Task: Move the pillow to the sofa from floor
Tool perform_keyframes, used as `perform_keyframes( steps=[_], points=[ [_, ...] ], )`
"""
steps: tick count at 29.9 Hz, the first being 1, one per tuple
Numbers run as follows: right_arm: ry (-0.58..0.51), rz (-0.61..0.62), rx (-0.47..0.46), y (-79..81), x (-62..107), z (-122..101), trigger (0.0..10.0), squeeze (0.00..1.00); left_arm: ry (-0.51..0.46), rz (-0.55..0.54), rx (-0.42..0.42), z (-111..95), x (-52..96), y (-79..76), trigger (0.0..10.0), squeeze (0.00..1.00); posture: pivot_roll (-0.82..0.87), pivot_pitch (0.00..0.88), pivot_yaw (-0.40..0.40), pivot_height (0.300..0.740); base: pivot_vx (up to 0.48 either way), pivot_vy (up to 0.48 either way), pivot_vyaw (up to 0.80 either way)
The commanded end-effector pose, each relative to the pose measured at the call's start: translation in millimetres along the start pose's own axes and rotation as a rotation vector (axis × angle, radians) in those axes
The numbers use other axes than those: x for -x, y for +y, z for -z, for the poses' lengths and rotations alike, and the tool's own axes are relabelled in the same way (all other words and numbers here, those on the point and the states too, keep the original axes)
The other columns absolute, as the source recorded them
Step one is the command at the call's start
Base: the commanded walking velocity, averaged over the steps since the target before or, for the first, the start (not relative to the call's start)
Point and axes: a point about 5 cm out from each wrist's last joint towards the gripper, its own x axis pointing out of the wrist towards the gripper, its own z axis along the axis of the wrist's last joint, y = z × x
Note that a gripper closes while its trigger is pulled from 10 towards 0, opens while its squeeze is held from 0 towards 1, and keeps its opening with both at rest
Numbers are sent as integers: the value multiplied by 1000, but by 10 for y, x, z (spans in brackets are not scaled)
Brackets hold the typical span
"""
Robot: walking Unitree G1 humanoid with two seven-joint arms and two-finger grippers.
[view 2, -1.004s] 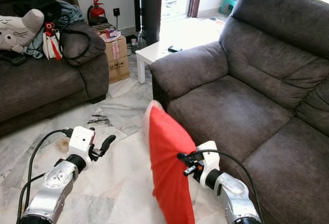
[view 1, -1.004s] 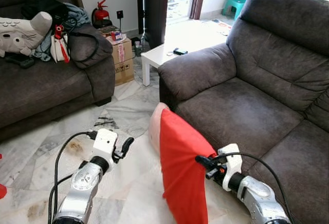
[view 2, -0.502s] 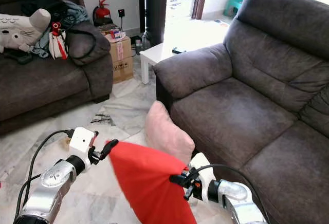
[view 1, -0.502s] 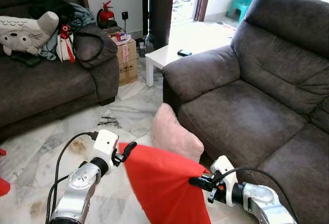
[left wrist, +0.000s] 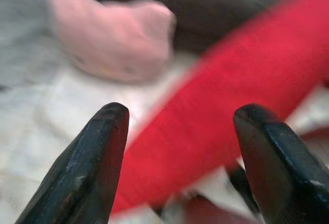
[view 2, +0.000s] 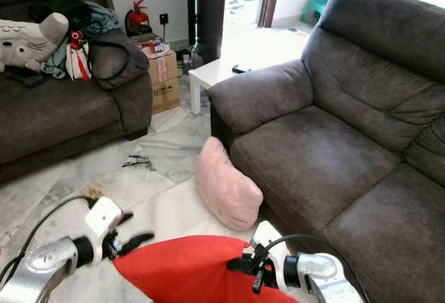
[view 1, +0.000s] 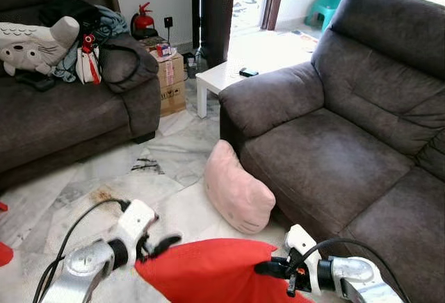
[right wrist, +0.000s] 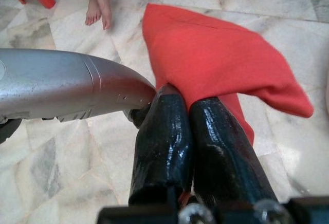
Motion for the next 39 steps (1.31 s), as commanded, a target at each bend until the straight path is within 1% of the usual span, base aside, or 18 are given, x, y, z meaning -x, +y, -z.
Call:
perform_keyframes(
  steps=[1,2,3,4,6,7,8,11,12,13,15,17,19,20,24,28,34,39],
  points=[
    [-76,-26,86,-9,10,-263,10000,0,58,69,-50,44,9,-76,10000,0,91,0,-51,740,0,0,0],
    [-92,-42,99,3,14,-322,10000,0,114,97,-67,137,13,-109,10000,0,89,0,-50,740,0,0,0],
    [-92,-42,99,3,14,-322,10000,0,114,97,-67,137,13,-109,10000,0,89,0,-50,740,0,0,0],
    [-108,-54,112,14,26,-373,10000,0,165,109,-97,214,13,-128,10000,0,85,0,-49,740,0,0,0],
    [-117,-62,118,21,38,-403,10000,0,203,117,-128,263,19,-137,10000,0,85,0,-49,740,0,0,0],
    [-119,-66,130,22,56,-427,10000,0,251,138,-162,319,36,-150,10000,0,85,0,-50,740,0,0,0],
    [-121,-70,134,25,67,-439,10000,0,267,151,-174,341,48,-159,10000,0,85,0,-50,740,0,0,0],
    [-111,-77,148,29,93,-461,10000,0,266,166,-165,336,72,-149,10000,0,82,0,-49,740,0,0,0],
    [-106,-80,150,32,97,-456,10000,0,266,166,-182,326,78,-137,10000,0,84,0,-51,740,0,0,0],
    [-101,-85,151,41,100,-448,10000,0,275,164,-217,318,89,-117,10000,0,84,0,-51,740,0,0,0],
    [-71,-107,163,80,97,-424,10000,0,287,120,-377,277,118,-25,10000,0,88,0,-50,740,0,0,0],
    [-51,-118,165,99,98,-404,10000,0,274,113,-400,249,130,1,10000,0,87,0,-49,740,0,0,0],
    [-23,-129,183,107,109,-346,10000,0,259,92,-445,185,157,41,10000,0,85,0,-48,740,0,0,0],
    [3,-145,200,120,132,-294,10000,0,245,103,-463,141,185,50,10000,0,88,0,-48,740,0,0,0],
    [42,-191,244,165,178,-239,10000,0,245,139,-473,120,229,52,10000,0,84,0,-46,740,0,0,0],
    [16,-230,286,209,232,-312,10000,0,250,231,-463,121,304,-27,10000,0,84,0,-46,740,0,0,0],
    [-9,-293,357,281,262,-420,10000,0,267,322,-436,162,370,-114,10000,0,84,0,-41,740,0,0,0],
    [-13,-305,362,295,279,-445,10000,0,287,343,-444,183,398,-121,10000,0,85,0,-42,740,0,0,0]
  ],
)
